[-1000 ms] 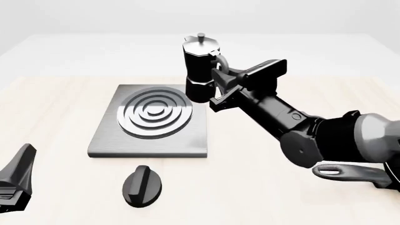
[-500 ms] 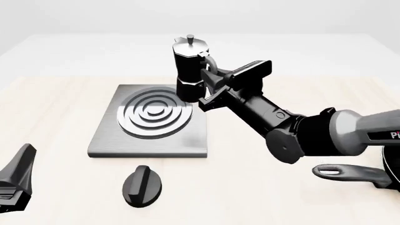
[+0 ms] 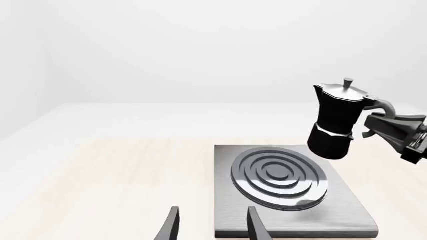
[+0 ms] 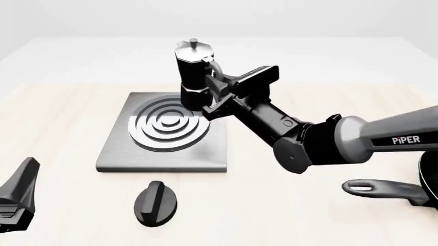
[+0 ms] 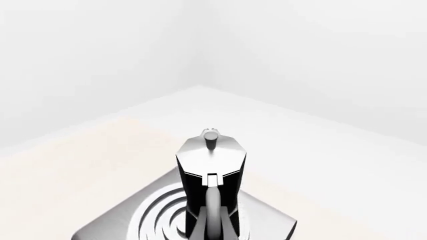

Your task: Put the moka pot on the stove.

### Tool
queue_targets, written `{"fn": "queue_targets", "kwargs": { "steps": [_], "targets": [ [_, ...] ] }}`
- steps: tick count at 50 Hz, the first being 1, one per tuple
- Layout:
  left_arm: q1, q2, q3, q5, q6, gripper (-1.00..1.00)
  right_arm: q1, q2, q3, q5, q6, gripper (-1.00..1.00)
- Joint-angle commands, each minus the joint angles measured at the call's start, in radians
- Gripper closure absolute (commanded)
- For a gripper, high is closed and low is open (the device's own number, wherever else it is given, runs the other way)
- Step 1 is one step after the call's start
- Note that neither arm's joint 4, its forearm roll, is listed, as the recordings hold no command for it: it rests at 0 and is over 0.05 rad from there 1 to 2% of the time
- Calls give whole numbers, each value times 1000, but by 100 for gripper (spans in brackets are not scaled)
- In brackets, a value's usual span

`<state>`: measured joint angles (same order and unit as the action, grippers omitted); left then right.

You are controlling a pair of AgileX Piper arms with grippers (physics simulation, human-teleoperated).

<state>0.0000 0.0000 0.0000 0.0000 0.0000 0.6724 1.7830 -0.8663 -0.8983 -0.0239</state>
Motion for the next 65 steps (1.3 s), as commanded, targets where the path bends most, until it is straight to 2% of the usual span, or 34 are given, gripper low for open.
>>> {"fn": "queue_targets", "kwargs": {
  "steps": [1, 65],
  "targets": [
    [0, 0, 0, 0, 0, -100, 15, 24, -56, 4, 1, 100],
    [0, 0, 0, 0, 0, -100, 59, 198, -253, 28, 18, 100]
  ]
}}
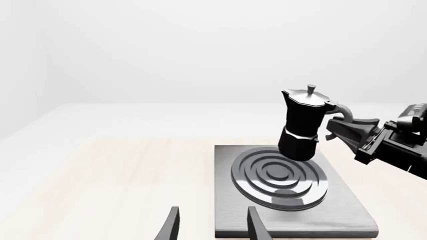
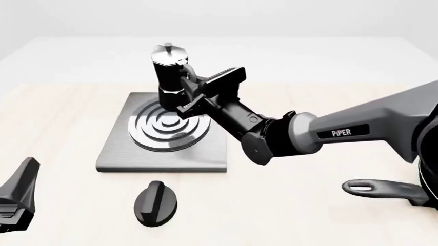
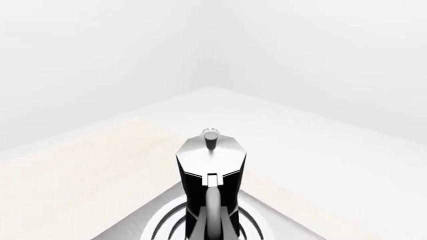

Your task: Put the moka pot on the stove.

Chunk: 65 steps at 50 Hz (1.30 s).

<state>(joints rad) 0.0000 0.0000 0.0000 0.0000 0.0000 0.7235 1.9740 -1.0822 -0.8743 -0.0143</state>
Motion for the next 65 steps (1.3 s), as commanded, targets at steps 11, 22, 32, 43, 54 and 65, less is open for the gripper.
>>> {"fn": "queue_targets", "kwargs": {
  "steps": [11, 22, 32, 43, 54, 65],
  "targets": [
    [0, 0, 0, 0, 0, -100, 19, 31, -51, 8, 13, 100],
    [0, 0, 0, 0, 0, -100, 21, 50, -63, 17, 19, 100],
    [0, 0, 0, 0, 0, -100, 21, 72, -79, 35, 21, 100],
    [0, 0, 0, 0, 0, -100, 21, 82, -86, 49, 22, 100],
    [0, 0, 0, 0, 0, -100, 20, 89, -89, 60, 20, 100],
    [0, 0, 0, 0, 0, -100, 21, 101, -100, 76, 24, 100]
  ]
}}
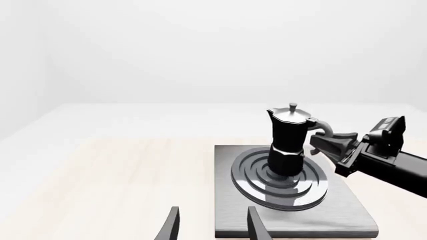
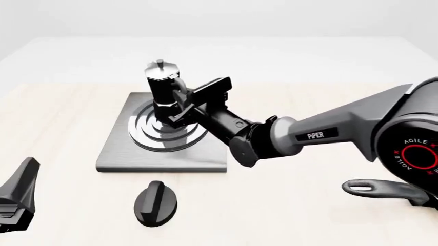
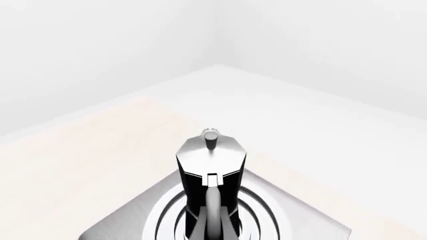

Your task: Put the moka pot on the stove.

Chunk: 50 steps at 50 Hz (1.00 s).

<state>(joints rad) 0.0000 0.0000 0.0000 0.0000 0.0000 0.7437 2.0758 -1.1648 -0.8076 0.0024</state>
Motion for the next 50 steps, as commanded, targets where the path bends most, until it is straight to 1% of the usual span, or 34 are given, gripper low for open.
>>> {"fn": "queue_targets", "kwargs": {
  "steps": [1, 32, 50],
  "targets": [
    [0, 0, 0, 0, 0, -100, 1, 0, -18, 11, 7, 100],
    [0, 0, 0, 0, 0, -100, -3, 26, -32, 26, 13, 100],
    [0, 0, 0, 0, 0, -100, -10, 33, -46, 43, 29, 100]
  ]
}}
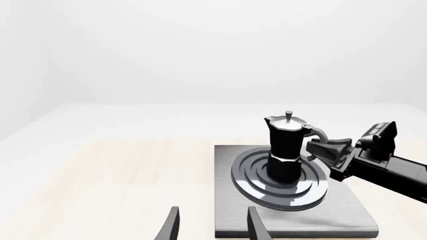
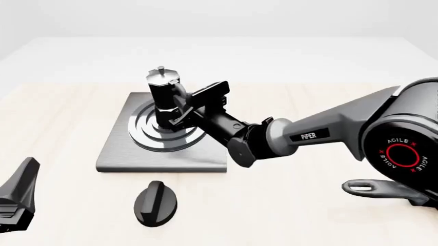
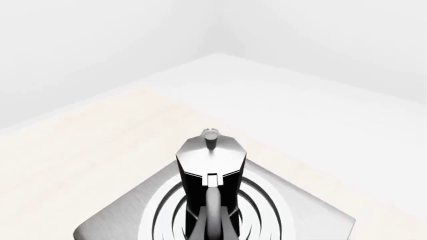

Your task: Put the moka pot on the stove.

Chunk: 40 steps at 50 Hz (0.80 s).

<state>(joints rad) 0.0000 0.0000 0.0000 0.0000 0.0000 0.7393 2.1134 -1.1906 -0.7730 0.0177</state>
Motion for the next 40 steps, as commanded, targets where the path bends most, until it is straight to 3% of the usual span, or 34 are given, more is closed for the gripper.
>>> {"fn": "queue_targets", "kwargs": {
  "steps": [1, 4, 5, 40],
  "targets": [
    [0, 0, 0, 0, 0, -100, -8, -2, -23, 10, 16, 100],
    [0, 0, 0, 0, 0, -100, -10, -2, -23, 12, 16, 100],
    [0, 0, 0, 0, 0, -100, -11, -1, -25, 14, 16, -100],
    [0, 0, 0, 0, 0, -100, -9, -16, -21, 34, 19, -100]
  ]
}}
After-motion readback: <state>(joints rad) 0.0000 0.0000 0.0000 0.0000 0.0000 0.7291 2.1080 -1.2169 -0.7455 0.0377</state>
